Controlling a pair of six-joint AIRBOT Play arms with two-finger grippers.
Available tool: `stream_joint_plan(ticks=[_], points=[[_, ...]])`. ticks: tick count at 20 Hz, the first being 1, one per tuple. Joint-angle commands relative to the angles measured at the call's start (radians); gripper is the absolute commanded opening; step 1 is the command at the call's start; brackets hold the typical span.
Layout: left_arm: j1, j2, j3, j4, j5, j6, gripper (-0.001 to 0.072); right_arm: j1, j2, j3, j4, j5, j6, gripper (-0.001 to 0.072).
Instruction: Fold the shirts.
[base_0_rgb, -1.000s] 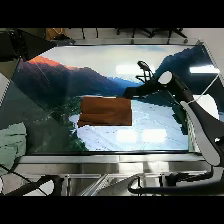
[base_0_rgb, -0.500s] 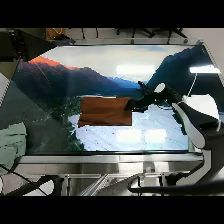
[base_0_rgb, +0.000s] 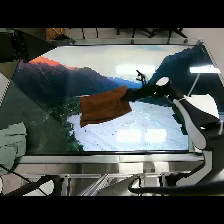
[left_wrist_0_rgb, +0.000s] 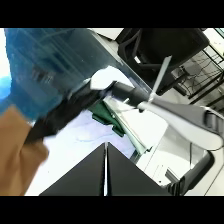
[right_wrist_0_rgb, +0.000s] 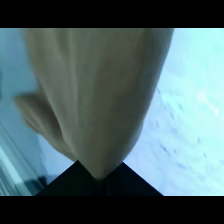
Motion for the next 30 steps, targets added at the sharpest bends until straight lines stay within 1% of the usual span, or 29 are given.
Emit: stream_joint_plan(ticks=[1,3,6,8,11,13,16,18,19,22,23,25,27,28,30], points=[[0.001,-0.003,0.0,0.0,0.0,0.032,0.0012,-0.087,0.124,0.08,0.036,0.013,0.023,0.0015],[0.001,-0.011,0.0,0.001,-0.002,0.034,0.0012,-0.181,0.195,0.089,0.035,0.013,0.051,0.0015],[0.001,-0.022,0.0,-0.002,-0.027,0.027,0.0012,-0.382,0.284,0.089,0.018,0.021,0.125,0.0015],[0.001,-0.02,0.0,-0.002,-0.043,0.023,0.0012,-0.541,0.333,0.089,0.02,0.064,0.171,0.0015],[0.001,-0.021,0.0,-0.003,-0.037,0.007,0.0012,-0.758,0.389,0.089,0.021,0.13,0.192,0.0015],[-0.001,-0.02,0.0,-0.003,-0.035,0.005,0.0012,-0.862,0.411,0.089,0.021,0.177,0.214,0.0015],[-0.026,-0.021,0.0,0.0,-0.061,0.006,0.0012,-0.956,0.431,0.089,0.012,0.291,0.218,0.0015],[-0.053,-0.021,0.0,0.0,-0.064,0.01,0.0012,-1.0,0.447,0.089,-0.021,0.336,0.263,0.0015],[-0.068,-0.021,0.0,0.0,-0.065,0.023,0.0012,-1.013,0.457,0.089,-0.066,0.346,0.31,0.0015],[-0.118,-0.021,0.0,0.0,-0.093,0.038,0.0012,-1.059,0.507,0.089,-0.286,0.401,0.523,0.0015],[-0.13,-0.022,0.0,0.0,-0.096,0.046,0.0012,-1.075,0.52,0.089,-0.363,0.44,0.593,0.0015],[-0.149,-0.022,0.0,0.0,-0.097,0.053,0.0012,-1.094,0.537,0.088,-0.547,0.546,0.684,0.0015],[-0.15,-0.022,0.0,0.0,-0.099,0.059,0.0012,-1.094,0.555,0.075,-0.743,0.644,0.694,0.0015],[-0.149,-0.022,0.0,0.001,-0.101,0.059,0.0012,-1.094,0.565,0.056,-0.816,0.669,0.693,0.0016],[-0.149,-0.022,0.0,0.001,-0.102,0.059,0.0012,-1.094,0.586,-0.008,-0.91,0.687,0.691,0.0017]])
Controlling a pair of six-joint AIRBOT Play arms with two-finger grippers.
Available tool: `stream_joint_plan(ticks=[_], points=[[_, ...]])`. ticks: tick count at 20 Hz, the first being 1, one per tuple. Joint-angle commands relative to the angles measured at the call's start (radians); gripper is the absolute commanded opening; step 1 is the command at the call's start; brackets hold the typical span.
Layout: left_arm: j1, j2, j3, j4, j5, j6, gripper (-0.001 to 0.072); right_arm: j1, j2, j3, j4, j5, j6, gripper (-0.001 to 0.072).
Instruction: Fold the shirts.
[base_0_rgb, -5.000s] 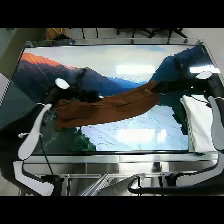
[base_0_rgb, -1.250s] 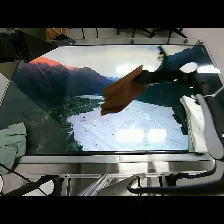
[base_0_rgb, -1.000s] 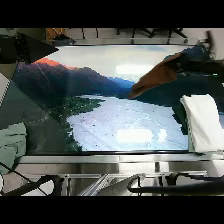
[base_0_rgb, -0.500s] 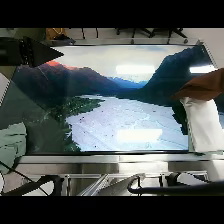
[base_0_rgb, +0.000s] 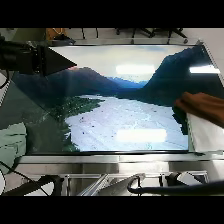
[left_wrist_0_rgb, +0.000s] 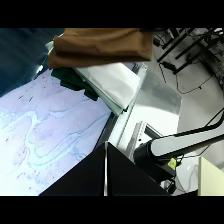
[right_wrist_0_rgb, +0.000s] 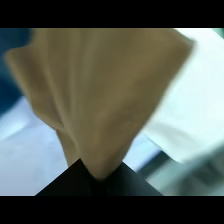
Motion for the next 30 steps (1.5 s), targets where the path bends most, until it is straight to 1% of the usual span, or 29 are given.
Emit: stream_joint_plan(ticks=[1,2,3,4,5,6,8,10,11,12,14,16,17,19,22,23,26,30], points=[[-0.006,-0.001,0.0,0.0,-0.005,0.006,0.0012,-0.007,0.039,-0.095,-0.252,0.092,0.039,0.0024],[-0.006,-0.001,0.0,0.0,-0.005,0.006,0.0012,-0.007,0.043,-0.13,-0.256,0.091,0.039,0.0031],[-0.006,-0.001,0.0,0.0,-0.005,0.006,0.0012,-0.007,0.043,-0.159,-0.256,0.092,0.039,0.0195],[-0.006,-0.001,0.0,0.0,-0.007,0.006,0.0012,-0.007,0.041,-0.181,-0.255,0.091,0.039,0.0484],[-0.006,-0.001,0.0,0.0,-0.01,0.006,0.0012,-0.007,0.035,-0.186,-0.256,0.089,0.036,0.0592],[-0.006,-0.001,0.0,0.0,-0.014,0.006,0.0012,-0.007,0.03,-0.186,-0.252,0.079,0.036,0.0579],[-0.006,-0.001,0.0,0.0,-0.014,0.006,0.0012,-0.004,0.025,-0.186,-0.208,0.044,0.036,0.0579],[-0.006,-0.001,0.0,0.001,-0.014,0.007,0.0012,0.033,0.025,-0.186,-0.05,-0.047,0.036,0.056],[-0.006,-0.001,0.0,0.0,-0.014,0.018,0.0012,0.068,0.025,-0.186,0.032,-0.104,0.029,0.0342],[-0.006,-0.001,0.0,0.001,-0.014,0.032,0.0012,0.123,0.025,-0.187,0.121,-0.166,-0.025,0.0029],[-0.006,0.001,0.0,0.037,-0.019,0.032,0.0012,0.269,0.026,-0.187,0.189,-0.261,-0.06,0.0016],[-0.016,0.009,-0.014,0.138,-0.038,0.019,0.0012,0.453,0.028,-0.189,0.164,-0.306,-0.117,0.0016],[-0.018,0.038,-0.071,0.179,-0.019,0.02,0.0012,0.539,0.032,-0.198,0.131,-0.315,-0.126,0.0016],[-0.018,0.119,-0.256,0.208,0.043,0.033,0.0012,0.737,0.063,-0.266,0.062,-0.359,-0.124,0.0015],[-0.018,0.25,-0.592,0.211,0.142,0.09,0.0012,0.986,0.123,-0.412,0.05,-0.486,-0.117,0.0015],[-0.018,0.286,-0.696,0.211,0.177,0.095,0.0012,1.044,0.136,-0.451,0.05,-0.529,-0.117,0.0015],[-0.018,0.359,-0.911,0.211,0.261,0.114,0.0012,1.148,0.134,-0.515,0.05,-0.582,-0.118,0.0016],[-0.018,0.404,-1.017,0.211,0.295,0.136,0.0012,1.166,0.12,-0.527,0.051,-0.585,-0.118,0.0016]])
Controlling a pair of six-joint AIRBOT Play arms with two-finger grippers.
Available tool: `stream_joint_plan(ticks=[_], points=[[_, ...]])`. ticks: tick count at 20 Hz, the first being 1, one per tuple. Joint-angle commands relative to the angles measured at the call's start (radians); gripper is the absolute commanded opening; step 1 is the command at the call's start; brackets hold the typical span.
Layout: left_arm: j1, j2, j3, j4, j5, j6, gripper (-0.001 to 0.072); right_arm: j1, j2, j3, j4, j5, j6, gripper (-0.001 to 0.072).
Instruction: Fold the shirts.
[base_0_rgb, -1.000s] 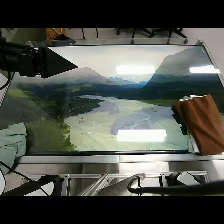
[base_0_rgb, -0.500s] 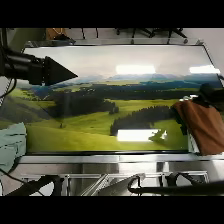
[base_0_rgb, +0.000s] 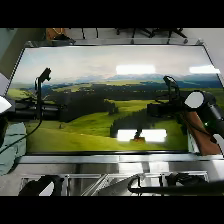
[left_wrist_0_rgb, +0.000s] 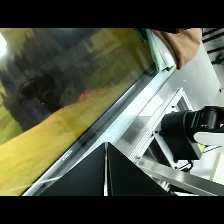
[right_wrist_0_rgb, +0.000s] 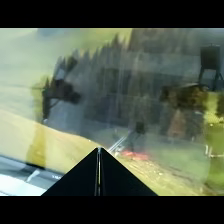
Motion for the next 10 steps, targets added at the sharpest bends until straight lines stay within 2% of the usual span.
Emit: stream_joint_plan(ticks=[1,10], points=[[0.0,0.05,-0.114,0.003,0.066,0.025,0.0012,0.041,-0.004,-0.023,0.0,-0.028,0.0,0.0016],[0.0,0.061,-0.128,0.003,0.1,0.024,0.0012,0.041,-0.004,-0.023,-0.001,-0.028,0.0,0.0016]])
